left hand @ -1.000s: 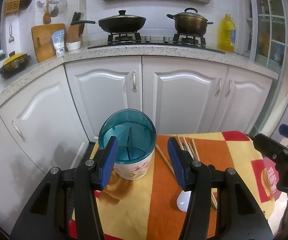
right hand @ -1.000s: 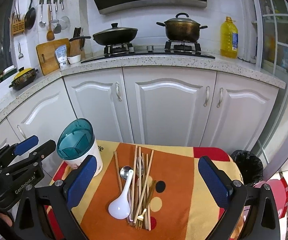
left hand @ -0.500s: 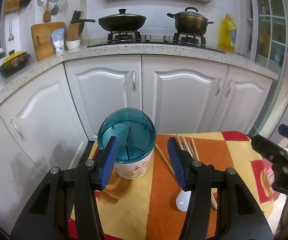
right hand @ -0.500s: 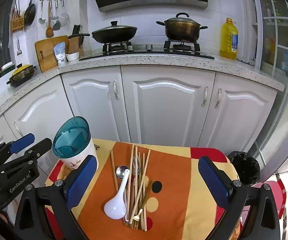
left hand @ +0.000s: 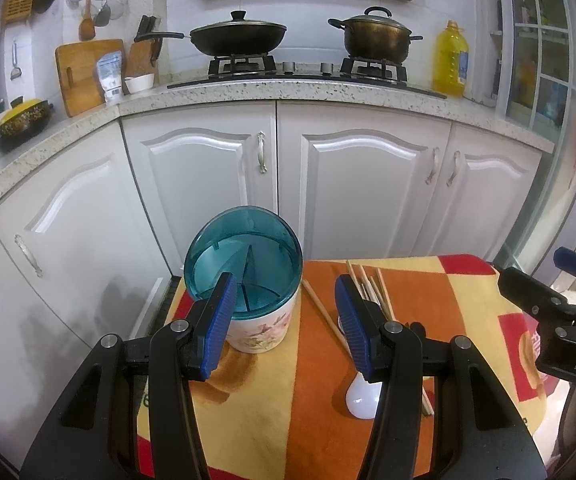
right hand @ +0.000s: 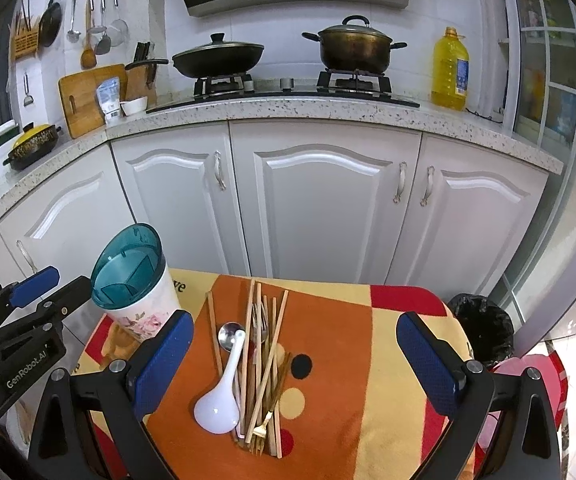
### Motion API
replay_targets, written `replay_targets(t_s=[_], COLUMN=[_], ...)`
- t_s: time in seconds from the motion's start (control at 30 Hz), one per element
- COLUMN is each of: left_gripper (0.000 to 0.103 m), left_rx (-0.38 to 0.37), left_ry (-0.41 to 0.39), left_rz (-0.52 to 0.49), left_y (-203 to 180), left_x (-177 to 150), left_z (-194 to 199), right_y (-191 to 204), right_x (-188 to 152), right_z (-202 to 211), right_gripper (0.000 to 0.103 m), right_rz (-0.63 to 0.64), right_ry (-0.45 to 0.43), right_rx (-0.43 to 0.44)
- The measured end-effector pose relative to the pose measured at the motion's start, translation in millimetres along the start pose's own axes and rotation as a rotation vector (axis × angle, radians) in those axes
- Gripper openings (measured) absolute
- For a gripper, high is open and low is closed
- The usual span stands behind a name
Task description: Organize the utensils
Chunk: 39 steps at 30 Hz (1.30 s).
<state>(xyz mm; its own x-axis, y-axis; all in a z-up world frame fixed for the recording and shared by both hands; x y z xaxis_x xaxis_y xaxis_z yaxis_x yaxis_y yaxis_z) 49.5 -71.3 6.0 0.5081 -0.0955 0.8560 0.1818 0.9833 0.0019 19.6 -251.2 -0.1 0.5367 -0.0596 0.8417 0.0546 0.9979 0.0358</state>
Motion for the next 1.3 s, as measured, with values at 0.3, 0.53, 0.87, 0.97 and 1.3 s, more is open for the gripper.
replay_targets(t_s=[0.3,0.53,0.87,0.97,1.3], left_gripper=[0.051,0.051,0.051,0.051,0.051], left_rx=[-0.005,-0.005,-0.012,-0.011,-0.003], left_ry=[0.001,-0.003,0.005,0.006,0.026], left_rz=[0.002,0.003,0.001,0.000,0.001], left_y=[-1.4,-2.9,-5.0,-4.9,-2.3], left_x=[-0.6,0.8,-1.1,-1.5,-7.5], left_z=[-0.3,0.9,0.8,-0.2,-6.3], right_y=[-1.2,-1.2,-1.4,-1.2,-6.0], right_x=[0.9,-0.5,-3.7,-5.3,-9.5], right_z=[1.4,0.5,-1.0,-2.3,-5.7], right_gripper=[0.102,0.102,0.102,0.102,0.102], right_rz=[-0.005,-0.014,-0.014,-0.010,-0.006], right_ry=[0.003,0.007,0.007,0.009,0.019], right_rx=[-0.005,0.014,0.011,0.009,-0.009])
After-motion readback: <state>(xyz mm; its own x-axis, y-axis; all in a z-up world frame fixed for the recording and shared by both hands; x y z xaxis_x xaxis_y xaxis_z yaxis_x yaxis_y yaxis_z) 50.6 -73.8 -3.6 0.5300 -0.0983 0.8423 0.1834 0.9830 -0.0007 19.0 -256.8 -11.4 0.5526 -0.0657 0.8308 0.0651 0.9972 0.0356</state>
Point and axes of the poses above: each gripper's, at about its wrist camera, not at the fingertips, and z roughly against the way its jaws point, y to its left, x to its top, the point moved 9 cm from there along -z, roughly the way its jaws point, and after that the axes turned 5 degrees about -y, right-handed, at the moved point
